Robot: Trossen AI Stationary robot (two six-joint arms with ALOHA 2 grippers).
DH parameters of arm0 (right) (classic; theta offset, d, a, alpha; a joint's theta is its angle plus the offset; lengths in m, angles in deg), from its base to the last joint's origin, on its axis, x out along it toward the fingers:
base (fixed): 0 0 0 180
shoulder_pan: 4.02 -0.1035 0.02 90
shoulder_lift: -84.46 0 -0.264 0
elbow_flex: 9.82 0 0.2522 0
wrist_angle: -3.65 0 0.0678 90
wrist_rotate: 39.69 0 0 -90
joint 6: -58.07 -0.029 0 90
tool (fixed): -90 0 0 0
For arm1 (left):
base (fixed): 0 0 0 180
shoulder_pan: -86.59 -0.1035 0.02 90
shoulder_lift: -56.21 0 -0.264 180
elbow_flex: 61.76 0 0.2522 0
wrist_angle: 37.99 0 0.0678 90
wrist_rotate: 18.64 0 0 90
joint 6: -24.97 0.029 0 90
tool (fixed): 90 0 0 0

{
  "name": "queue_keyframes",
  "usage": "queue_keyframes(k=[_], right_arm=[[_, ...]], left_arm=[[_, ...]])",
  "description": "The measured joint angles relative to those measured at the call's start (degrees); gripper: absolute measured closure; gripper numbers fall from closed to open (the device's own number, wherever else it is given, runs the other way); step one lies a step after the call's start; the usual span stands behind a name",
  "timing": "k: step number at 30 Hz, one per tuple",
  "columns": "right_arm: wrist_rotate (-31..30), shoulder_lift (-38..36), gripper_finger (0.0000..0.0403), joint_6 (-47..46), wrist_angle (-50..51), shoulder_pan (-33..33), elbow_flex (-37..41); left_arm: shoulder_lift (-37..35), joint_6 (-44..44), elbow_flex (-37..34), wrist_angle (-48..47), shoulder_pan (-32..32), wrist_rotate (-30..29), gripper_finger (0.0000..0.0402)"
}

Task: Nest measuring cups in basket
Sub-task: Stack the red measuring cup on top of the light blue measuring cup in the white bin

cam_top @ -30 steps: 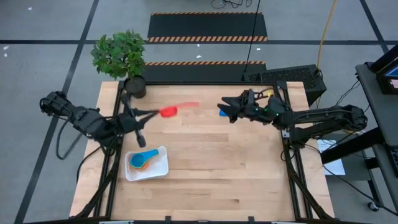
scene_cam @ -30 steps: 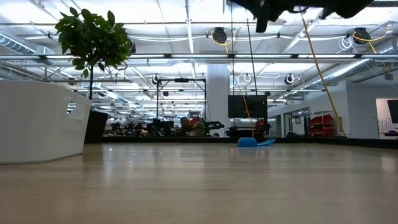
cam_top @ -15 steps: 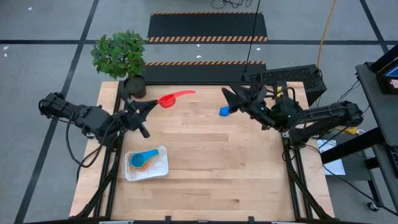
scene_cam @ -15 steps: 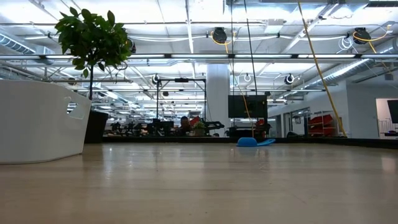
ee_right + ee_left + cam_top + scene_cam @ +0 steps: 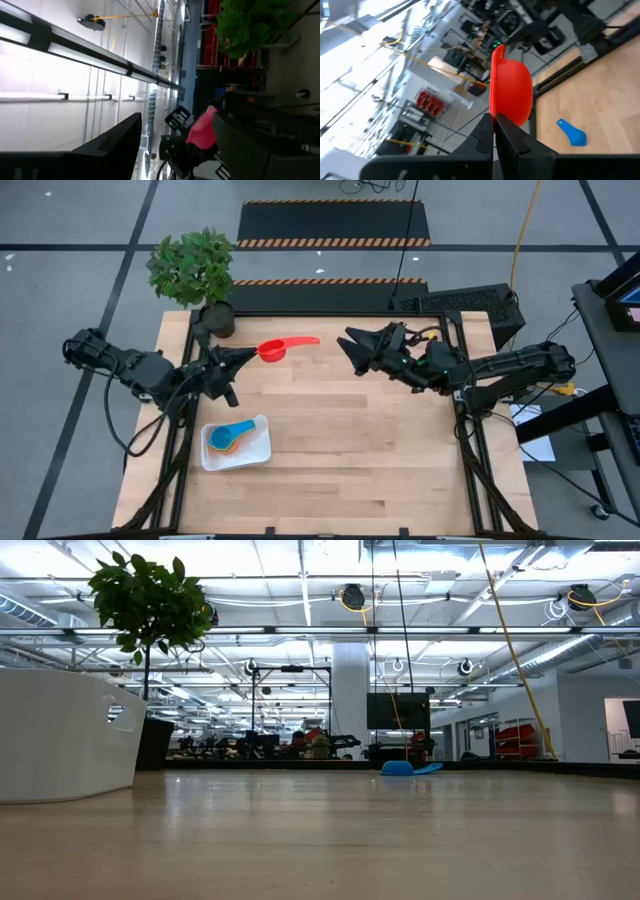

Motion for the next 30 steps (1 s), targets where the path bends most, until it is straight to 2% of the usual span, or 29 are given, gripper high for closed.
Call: queue_keyframes(k=[3, 7, 18, 23, 30], right_arm=[[3.45, 0.00, 0.0167, -0.81, -0.02, 0.68, -0.02], [8.19, 0.00, 0.0167, -4.81, -0.25, 1.20, -0.02], [17.27, -0.04, 0.0167, -15.71, -0.20, 1.58, 0.42], [22.76, 0.09, 0.0167, -19.94, 1.00, 1.34, 0.48], [24.53, 0.07, 0.0167, -22.59, 2.74, 1.09, 0.48]], left_arm=[[-0.01, 2.10, 0.00, 2.18, 2.84, -5.08, 0.0399], [1.62, 6.09, 0.00, 7.00, 4.51, -8.27, 0.0398], [10.29, 12.40, 0.00, 14.03, 8.38, -8.89, 0.0399], [11.85, 11.54, 0.00, 13.94, 9.84, -8.38, 0.0399], [11.66, 13.39, 0.00, 13.81, 10.17, -9.39, 0.0400]])
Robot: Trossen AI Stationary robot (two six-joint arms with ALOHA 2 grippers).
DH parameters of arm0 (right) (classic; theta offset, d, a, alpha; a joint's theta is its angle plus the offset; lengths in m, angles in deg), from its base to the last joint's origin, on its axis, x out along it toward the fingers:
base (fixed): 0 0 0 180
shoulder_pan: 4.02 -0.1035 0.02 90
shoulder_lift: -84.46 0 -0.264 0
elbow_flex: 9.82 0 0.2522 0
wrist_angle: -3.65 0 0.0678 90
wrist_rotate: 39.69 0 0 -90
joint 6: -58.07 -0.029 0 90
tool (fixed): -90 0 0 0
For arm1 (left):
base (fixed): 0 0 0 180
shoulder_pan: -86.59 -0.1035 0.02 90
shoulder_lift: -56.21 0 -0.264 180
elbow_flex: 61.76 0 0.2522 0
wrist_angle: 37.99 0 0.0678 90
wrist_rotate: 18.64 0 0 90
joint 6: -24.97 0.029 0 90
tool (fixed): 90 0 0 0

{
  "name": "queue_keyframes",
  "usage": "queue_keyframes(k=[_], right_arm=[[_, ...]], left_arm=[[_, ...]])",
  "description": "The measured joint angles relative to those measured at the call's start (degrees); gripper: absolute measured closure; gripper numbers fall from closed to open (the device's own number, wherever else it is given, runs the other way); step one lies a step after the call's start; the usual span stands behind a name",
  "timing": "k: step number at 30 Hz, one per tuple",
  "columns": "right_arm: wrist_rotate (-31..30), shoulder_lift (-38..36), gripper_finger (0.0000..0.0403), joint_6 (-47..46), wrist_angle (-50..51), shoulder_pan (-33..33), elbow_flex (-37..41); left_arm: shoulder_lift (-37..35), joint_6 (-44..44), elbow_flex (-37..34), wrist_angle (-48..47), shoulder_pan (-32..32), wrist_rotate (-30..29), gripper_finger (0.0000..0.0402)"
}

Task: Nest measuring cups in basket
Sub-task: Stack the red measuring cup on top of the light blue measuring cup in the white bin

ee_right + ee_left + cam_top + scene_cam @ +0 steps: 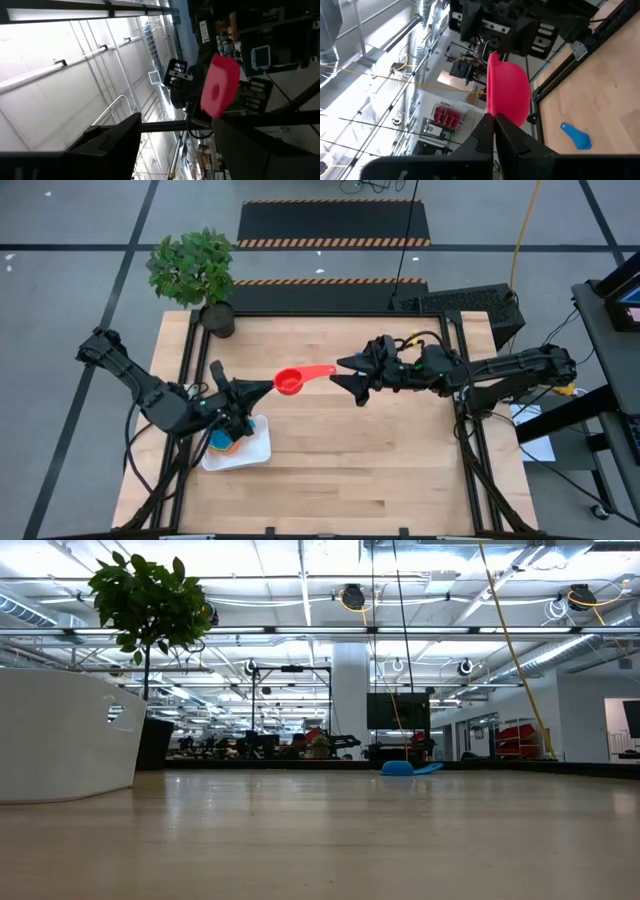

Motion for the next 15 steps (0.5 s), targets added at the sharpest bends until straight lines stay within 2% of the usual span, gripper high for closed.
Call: queue_keyframes(k=[8, 15], right_arm=[[1.10, 0.56, 0.0173, -1.86, 1.97, 0.02, 0.00], [1.10, 0.63, 0.0232, -2.11, 1.74, 0.46, 0.02]], left_arm=[[-0.10, 1.34, 0.00, -0.39, -0.04, 1.77, 0.0399], [-0.10, 3.15, 0.00, -0.68, -0.95, 2.67, 0.0399]])
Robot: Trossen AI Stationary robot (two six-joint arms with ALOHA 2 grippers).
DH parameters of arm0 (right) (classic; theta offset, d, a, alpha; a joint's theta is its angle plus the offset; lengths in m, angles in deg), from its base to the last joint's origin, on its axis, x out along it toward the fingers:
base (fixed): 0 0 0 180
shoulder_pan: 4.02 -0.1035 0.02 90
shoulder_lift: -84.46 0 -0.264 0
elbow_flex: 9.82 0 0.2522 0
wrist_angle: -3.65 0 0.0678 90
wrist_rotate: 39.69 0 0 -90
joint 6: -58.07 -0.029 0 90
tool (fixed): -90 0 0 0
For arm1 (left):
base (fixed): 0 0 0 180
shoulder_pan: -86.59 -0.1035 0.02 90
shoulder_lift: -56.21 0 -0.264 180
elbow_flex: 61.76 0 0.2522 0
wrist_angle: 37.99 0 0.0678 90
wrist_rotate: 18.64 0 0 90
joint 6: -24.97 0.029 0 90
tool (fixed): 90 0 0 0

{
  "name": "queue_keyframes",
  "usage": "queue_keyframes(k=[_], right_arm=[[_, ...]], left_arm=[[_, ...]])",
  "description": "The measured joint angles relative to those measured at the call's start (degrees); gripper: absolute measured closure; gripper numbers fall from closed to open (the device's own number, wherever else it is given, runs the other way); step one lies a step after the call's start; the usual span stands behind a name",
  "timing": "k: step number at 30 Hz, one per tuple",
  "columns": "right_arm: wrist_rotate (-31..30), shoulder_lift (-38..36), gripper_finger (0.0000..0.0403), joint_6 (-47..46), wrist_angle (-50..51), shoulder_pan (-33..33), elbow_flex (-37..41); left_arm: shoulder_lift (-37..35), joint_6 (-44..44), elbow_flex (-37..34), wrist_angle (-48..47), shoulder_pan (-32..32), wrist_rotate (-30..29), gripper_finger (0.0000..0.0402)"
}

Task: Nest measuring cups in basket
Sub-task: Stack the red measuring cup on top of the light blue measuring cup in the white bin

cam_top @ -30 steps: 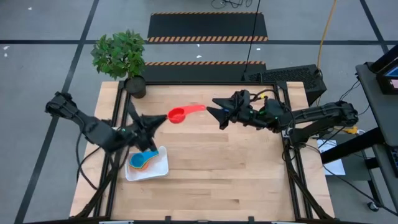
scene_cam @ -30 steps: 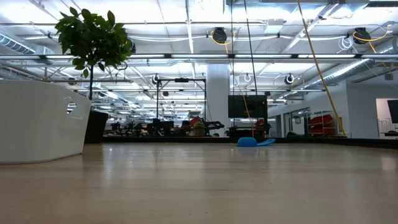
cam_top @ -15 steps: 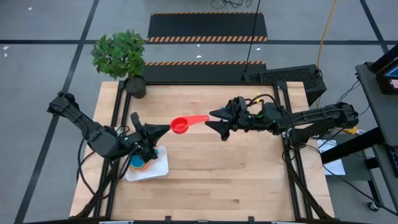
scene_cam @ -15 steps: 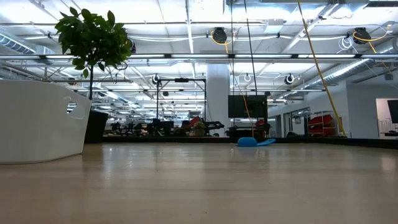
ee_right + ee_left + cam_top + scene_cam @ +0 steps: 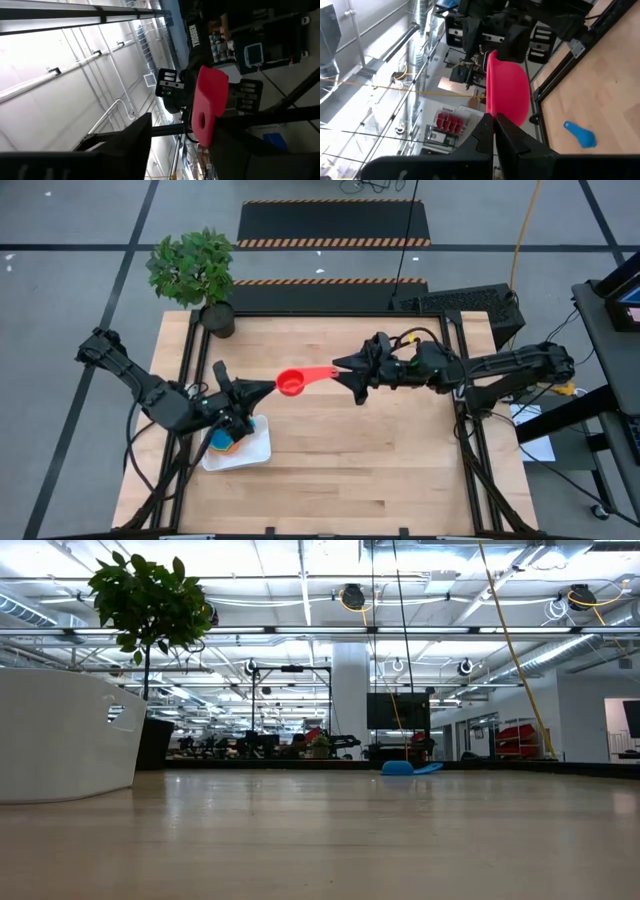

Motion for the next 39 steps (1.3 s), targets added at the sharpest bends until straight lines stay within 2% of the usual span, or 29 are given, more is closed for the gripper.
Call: queue_keyframes(k=[7, 19, 24, 27, 33, 36, 39], right_arm=[[0.17, 0.02, 0.0304, 0.07, -1.26, 0.75, 0.00], [1.30, 0.02, 0.0389, 4.91, -1.41, 0.81, 0.02], [2.99, 0.02, 0.0398, 7.88, -1.20, 0.81, 0.02], [3.00, 0.02, 0.0400, 10.10, -1.31, 1.44, 0.02], [3.07, -1.44, 0.0401, 13.53, -3.50, 4.27, 0.07], [3.04, -3.70, 0.0402, 15.75, -3.45, 6.00, 0.07], [3.23, -5.94, 0.0402, 19.26, -1.37, 8.45, 0.07]], left_arm=[[0.00, -0.35, 0.00, 0.04, -0.43, 0.78, 0.0399], [0.37, 0.00, 0.00, 0.09, -1.74, 1.56, 0.0396], [0.35, -1.80, 0.00, 0.02, -1.75, 1.60, 0.0393], [0.36, -8.71, 0.00, -0.09, -2.42, 1.57, 0.0373], [-2.07, -37.15, 0.00, -2.62, -3.90, 0.75, 0.0295], [-3.90, -45.43, 0.00, -6.00, -3.99, 0.82, 0.0268], [-6.99, -54.18, 0.00, -9.99, -4.28, 0.55, 0.0257]])
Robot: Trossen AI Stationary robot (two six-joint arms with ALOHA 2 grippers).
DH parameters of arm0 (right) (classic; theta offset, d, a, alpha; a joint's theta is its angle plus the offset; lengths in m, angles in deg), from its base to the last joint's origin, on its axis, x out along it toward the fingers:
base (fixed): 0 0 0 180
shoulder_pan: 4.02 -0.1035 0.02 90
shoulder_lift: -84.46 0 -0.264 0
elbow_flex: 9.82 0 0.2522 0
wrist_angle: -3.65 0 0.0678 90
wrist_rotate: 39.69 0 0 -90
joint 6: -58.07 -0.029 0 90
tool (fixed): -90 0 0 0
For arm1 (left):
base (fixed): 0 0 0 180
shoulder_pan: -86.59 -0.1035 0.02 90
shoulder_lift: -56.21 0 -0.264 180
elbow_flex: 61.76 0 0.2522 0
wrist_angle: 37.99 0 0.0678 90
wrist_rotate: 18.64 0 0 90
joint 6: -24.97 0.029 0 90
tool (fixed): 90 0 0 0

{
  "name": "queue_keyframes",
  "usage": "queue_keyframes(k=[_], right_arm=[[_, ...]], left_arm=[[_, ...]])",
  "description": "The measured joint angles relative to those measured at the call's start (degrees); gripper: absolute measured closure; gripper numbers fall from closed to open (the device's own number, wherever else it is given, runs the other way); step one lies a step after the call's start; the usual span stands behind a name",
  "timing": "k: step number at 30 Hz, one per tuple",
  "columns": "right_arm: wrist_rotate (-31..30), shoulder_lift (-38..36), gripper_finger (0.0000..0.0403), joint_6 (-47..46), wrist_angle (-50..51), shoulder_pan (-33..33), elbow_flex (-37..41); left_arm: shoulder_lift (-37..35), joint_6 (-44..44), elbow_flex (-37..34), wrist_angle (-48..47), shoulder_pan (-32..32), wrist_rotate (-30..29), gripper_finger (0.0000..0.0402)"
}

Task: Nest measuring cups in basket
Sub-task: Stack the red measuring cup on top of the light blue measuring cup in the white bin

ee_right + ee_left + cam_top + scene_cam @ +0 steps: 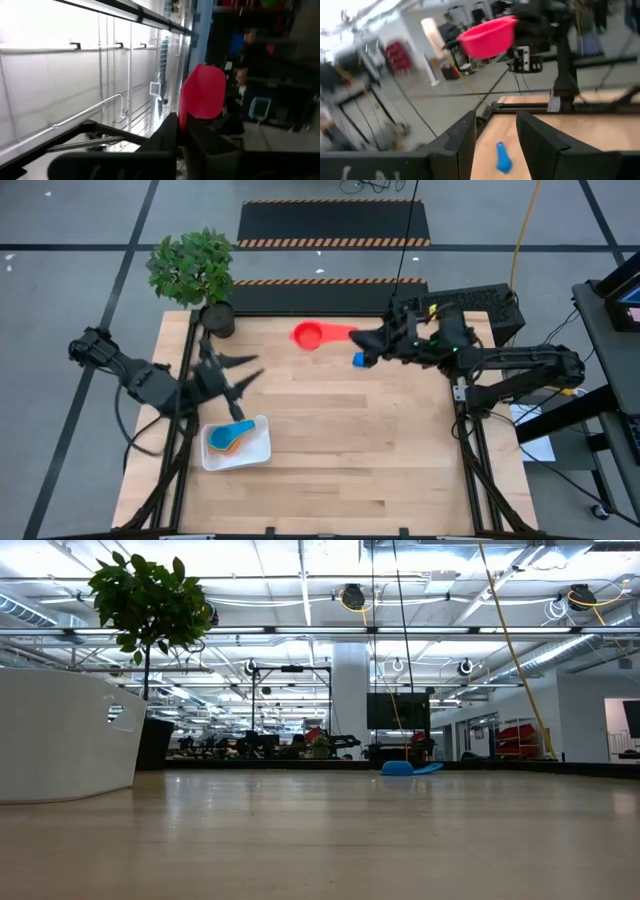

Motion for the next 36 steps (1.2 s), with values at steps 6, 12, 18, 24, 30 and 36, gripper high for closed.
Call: queue_keyframes(k=[6, 12, 18, 24, 30, 36], right_arm=[[3.74, -3.15, 0.0402, 7.70, 5.30, 5.55, -0.02], [10.78, -2.66, 0.0402, 11.83, 6.10, 9.95, -0.04], [20.98, -0.41, 0.0403, 13.61, 12.17, 15.37, -0.07], [26.15, 3.45, 0.0403, 15.46, 12.10, 18.14, -0.07], [33.10, 5.92, 0.0403, 15.50, 11.11, 18.39, -0.07], [40.56, 6.16, 0.0403, 17.14, 10.30, 20.22, -0.07]], left_arm=[[-8.75, -32.88, -0.04, -16.51, -6.15, 4.41, 0.0255], [-17.35, -55.04, -0.02, -31.18, -18.16, 26.84, 0.0254], [-23.33, -72.04, -0.02, -37.49, -25.20, 31.16, 0.0254], [-25.73, -79.71, -0.02, -40.77, -28.57, 26.43, 0.0254], [-23.43, -85.69, -0.02, -39.53, -28.72, 26.89, 0.0254], [-18.72, -89.05, -0.02, -38.30, -28.69, 34.05, 0.0254]])
